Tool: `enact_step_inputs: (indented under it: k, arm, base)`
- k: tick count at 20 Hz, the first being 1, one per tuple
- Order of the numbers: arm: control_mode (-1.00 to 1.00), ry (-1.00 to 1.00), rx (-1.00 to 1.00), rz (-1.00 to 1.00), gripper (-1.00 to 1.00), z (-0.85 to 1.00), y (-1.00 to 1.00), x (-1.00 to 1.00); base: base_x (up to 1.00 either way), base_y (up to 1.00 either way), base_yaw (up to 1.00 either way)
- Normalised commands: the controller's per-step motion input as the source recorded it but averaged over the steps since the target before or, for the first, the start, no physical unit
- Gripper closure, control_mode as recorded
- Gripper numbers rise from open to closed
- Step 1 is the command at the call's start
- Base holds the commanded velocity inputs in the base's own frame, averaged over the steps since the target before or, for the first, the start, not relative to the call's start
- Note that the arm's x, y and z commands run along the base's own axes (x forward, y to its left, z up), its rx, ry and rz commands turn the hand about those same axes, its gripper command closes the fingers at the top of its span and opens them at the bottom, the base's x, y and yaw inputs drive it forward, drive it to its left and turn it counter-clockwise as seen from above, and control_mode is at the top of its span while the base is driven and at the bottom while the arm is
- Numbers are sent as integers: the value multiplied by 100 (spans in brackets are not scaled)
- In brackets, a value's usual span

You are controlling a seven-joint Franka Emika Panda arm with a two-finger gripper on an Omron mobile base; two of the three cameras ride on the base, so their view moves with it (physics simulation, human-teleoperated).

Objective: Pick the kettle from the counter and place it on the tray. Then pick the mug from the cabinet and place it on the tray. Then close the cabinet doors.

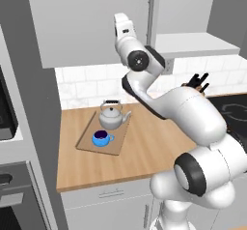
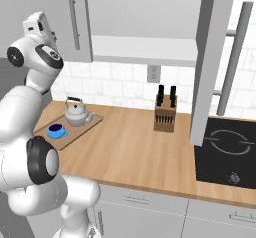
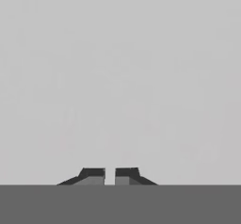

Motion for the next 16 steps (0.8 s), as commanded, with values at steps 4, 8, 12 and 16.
enact_step_inputs:
  k: [4,8,12,16]
  arm:
    - [-100,11,0,9,100,59,4,90]
    - [-100,35,0,1,100,20,0,81]
    - [-100,35,0,0,100,3,-5,70]
    - [-100,2,0,1,100,-46,-34,19]
  base:
    - [0,0,0]
    - [0,0,0]
    - [0,0,0]
    - [0,0,0]
